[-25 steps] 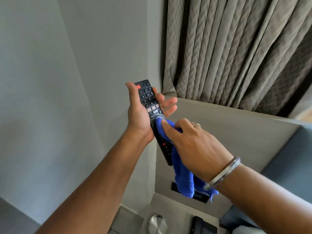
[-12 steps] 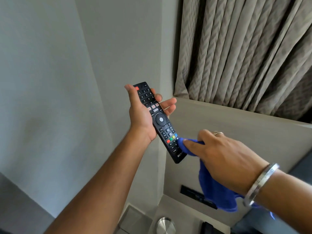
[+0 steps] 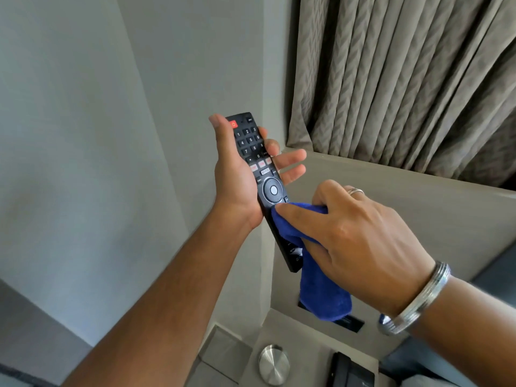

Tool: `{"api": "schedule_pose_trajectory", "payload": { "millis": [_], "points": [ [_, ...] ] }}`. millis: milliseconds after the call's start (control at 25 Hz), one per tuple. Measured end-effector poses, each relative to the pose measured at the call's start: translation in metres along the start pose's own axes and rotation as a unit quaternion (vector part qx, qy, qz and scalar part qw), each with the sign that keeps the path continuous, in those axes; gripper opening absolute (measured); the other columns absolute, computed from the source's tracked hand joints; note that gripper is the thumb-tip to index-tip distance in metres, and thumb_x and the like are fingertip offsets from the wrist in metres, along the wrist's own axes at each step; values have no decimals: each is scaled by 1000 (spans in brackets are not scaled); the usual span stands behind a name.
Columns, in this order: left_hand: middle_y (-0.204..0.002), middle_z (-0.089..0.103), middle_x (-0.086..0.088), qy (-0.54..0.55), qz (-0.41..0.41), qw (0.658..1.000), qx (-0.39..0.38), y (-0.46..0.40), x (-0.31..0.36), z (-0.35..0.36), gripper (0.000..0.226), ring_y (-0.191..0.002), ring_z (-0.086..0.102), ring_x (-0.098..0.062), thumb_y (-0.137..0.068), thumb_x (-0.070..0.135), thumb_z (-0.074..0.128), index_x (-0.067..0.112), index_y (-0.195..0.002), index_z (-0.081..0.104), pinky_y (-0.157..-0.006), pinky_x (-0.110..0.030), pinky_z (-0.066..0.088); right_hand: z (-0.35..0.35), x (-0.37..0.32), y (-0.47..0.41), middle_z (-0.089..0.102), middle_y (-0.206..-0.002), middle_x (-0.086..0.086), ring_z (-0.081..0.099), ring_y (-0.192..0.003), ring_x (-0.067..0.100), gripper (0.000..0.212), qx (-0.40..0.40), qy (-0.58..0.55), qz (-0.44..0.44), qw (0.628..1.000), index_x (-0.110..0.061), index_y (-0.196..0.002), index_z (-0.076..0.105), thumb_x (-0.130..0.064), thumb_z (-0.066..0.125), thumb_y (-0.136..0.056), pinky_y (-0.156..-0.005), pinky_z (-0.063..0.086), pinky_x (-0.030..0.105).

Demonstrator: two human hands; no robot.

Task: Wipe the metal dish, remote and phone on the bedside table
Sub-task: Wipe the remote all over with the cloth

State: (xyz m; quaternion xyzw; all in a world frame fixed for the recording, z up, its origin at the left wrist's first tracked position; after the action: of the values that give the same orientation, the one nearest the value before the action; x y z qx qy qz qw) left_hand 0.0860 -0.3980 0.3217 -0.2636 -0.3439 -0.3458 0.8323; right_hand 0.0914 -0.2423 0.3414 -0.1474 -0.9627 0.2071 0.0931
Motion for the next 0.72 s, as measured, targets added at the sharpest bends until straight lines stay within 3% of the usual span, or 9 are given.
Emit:
{"api": "schedule_pose_trajectory", "payload": {
  "millis": [280, 480, 720],
  "points": [
    [-63, 61, -3, -15, -25, 999, 27, 9, -1, 7, 73, -82, 74, -41, -89, 80, 31, 13, -88, 58, -75, -53, 61, 11, -21, 6, 49, -77, 4, 41, -54, 21, 29, -22, 67, -94, 993, -22, -100, 66, -15, 69, -72, -36, 36, 29],
    [-63, 59, -4, -12, -12, 1000, -7, 6, 12, 13, 73, -81, 74, -41, -89, 80, 30, 13, -88, 58, -74, -51, 60, -10, -10, 9, 53, -75, 7, 44, -54, 25, 26, 56, 45, -49, 996, -18, -96, 68, -13, 69, -70, -37, 35, 28],
    [-63, 60, -3, -13, -8, 1000, -13, 10, 11, 15, 73, -83, 73, -41, -89, 80, 31, 13, -86, 60, -77, -51, 60, -5, -14, 6, 53, -75, 8, 43, -53, 26, 34, 57, 64, -74, 994, -16, -98, 68, -9, 71, -66, -36, 35, 28]
  ]
}}
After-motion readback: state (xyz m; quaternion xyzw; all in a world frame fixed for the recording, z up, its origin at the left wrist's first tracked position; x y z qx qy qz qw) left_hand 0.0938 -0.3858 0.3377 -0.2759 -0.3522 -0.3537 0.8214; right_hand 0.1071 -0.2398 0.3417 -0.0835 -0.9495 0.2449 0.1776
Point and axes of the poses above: each hand's wrist, its own y-axis away from the middle knuckle, its own z-axis out of the palm, x = y × z, the point moved 6 cm from there along -y, towards the middle knuckle
